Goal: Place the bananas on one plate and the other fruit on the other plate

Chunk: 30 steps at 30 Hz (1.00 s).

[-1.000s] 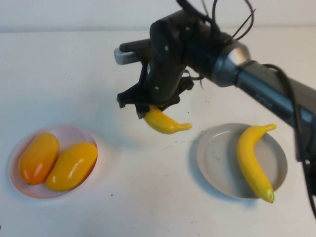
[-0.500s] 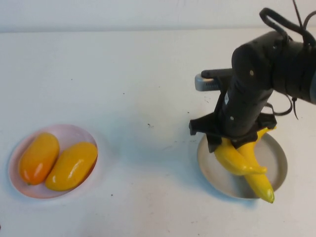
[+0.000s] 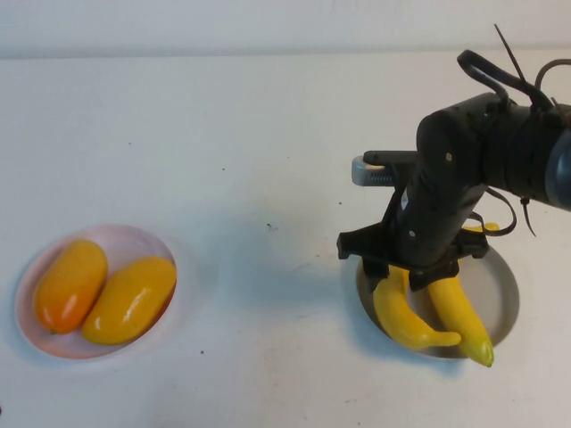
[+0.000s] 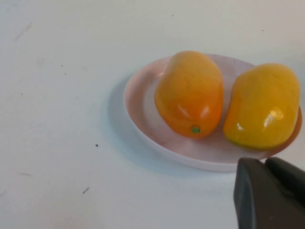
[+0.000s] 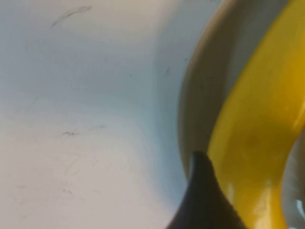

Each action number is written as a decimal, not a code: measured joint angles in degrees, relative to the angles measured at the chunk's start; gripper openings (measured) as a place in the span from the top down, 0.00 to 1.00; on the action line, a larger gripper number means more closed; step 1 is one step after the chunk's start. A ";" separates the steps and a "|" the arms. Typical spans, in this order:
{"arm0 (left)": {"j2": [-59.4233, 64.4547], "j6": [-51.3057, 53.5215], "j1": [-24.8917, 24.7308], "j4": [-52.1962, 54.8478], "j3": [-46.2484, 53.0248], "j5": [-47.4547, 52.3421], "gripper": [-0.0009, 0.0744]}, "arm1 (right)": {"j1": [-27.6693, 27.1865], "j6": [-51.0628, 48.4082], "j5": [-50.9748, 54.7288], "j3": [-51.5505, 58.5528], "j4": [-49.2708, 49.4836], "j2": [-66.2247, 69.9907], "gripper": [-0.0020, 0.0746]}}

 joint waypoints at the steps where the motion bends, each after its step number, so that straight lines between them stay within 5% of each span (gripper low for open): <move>1: 0.00 0.00 0.00 0.00 0.00 0.00 0.99 | 0.00 0.00 0.00 0.00 0.10 -0.13 0.46; 10: 0.00 0.00 0.00 0.00 0.00 0.00 0.99 | 0.35 0.00 4.63 0.09 -0.03 -4.41 0.46; 20: 0.00 0.00 0.00 0.00 0.00 0.00 0.99 | 2.59 -3.34 -2.53 16.23 -0.79 -21.52 0.93; 30: 0.00 0.00 0.00 0.00 0.00 0.00 0.99 | 2.59 -14.41 2.51 29.38 -0.79 -43.06 0.99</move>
